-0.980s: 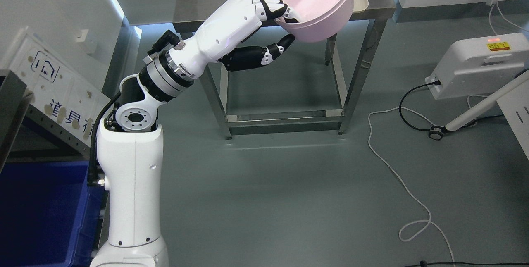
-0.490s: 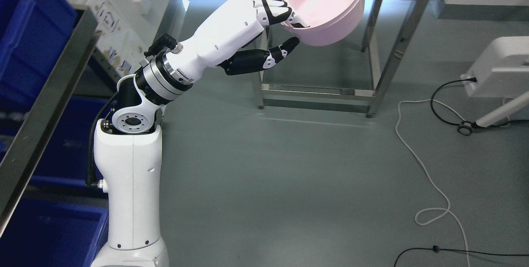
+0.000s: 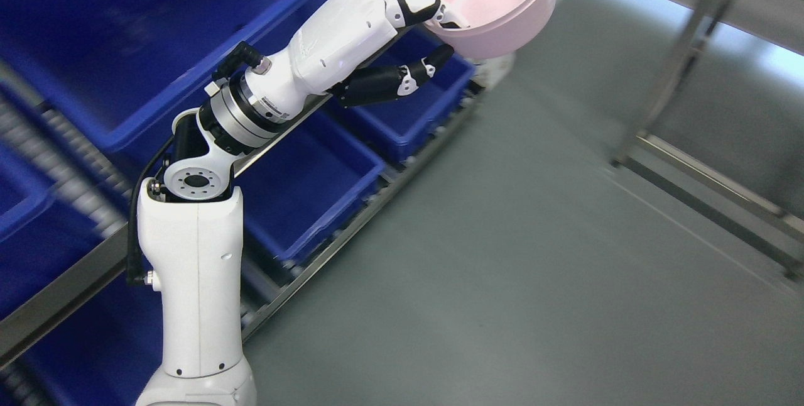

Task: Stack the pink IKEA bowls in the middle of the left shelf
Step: 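Carry the bowls while turning toward the blue bin shelf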

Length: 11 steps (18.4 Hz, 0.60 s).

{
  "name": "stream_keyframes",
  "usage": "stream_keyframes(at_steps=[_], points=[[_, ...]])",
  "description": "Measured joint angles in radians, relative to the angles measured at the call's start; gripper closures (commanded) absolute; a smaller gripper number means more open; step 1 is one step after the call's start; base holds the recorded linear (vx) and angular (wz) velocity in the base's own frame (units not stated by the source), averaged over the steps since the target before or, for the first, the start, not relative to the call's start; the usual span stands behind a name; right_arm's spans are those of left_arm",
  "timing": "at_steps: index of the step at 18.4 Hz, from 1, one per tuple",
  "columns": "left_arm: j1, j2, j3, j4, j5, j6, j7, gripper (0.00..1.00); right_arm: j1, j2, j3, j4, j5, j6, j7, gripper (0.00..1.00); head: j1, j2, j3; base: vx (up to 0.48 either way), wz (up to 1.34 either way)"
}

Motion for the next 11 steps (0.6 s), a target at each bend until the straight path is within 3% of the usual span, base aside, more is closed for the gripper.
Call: stream_keyframes(at_steps=[5, 11], points=[[-0.052, 0.0, 0.003, -0.005, 0.0, 0.051, 0.0, 0.98, 0.0, 0.0, 0.0, 0.0, 0.0, 0.0, 0.0, 0.0, 0.0, 0.0, 0.0, -0.117, 1.63], [-0.111, 0.016, 0.004, 0.0, -0.04, 0.212, -0.038, 0.97, 0.0, 0.0, 0.0, 0.0, 0.0, 0.0, 0.002, 0.0, 0.0, 0.0, 0.0, 0.094, 0.87]])
